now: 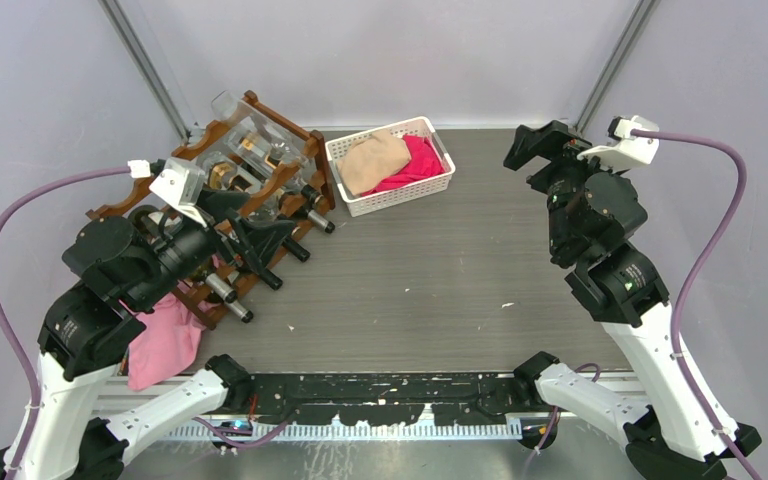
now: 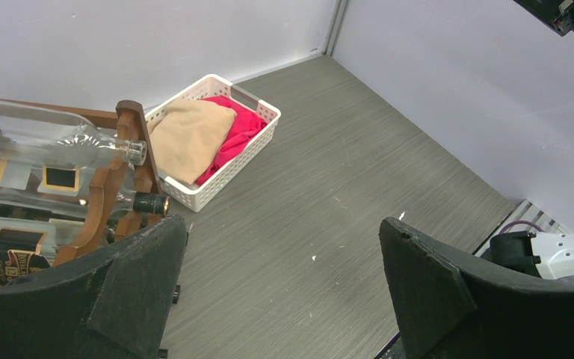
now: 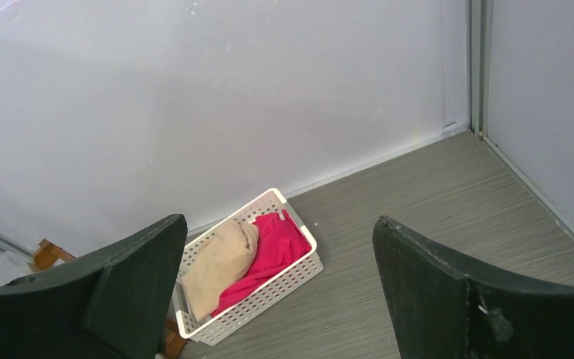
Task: Put the wine bottle on the wine rack
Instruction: Reset both arms
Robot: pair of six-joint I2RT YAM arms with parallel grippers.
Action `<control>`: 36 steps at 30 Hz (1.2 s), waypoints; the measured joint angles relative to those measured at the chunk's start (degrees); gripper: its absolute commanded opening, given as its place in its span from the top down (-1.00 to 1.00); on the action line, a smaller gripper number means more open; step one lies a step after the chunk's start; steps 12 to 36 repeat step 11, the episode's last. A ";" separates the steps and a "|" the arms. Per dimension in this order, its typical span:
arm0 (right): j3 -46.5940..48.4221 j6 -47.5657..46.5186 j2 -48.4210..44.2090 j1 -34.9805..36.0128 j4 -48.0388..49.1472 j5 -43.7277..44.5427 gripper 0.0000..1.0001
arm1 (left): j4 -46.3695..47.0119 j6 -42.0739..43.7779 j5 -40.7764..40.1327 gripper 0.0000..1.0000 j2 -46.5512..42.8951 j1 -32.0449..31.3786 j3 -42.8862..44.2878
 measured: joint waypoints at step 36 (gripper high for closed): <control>-0.46 -0.70 0.02 0.00 0.39 0.94 -1.00 | 0.04 0.42 0.04 -0.99 0.52 0.00 0.00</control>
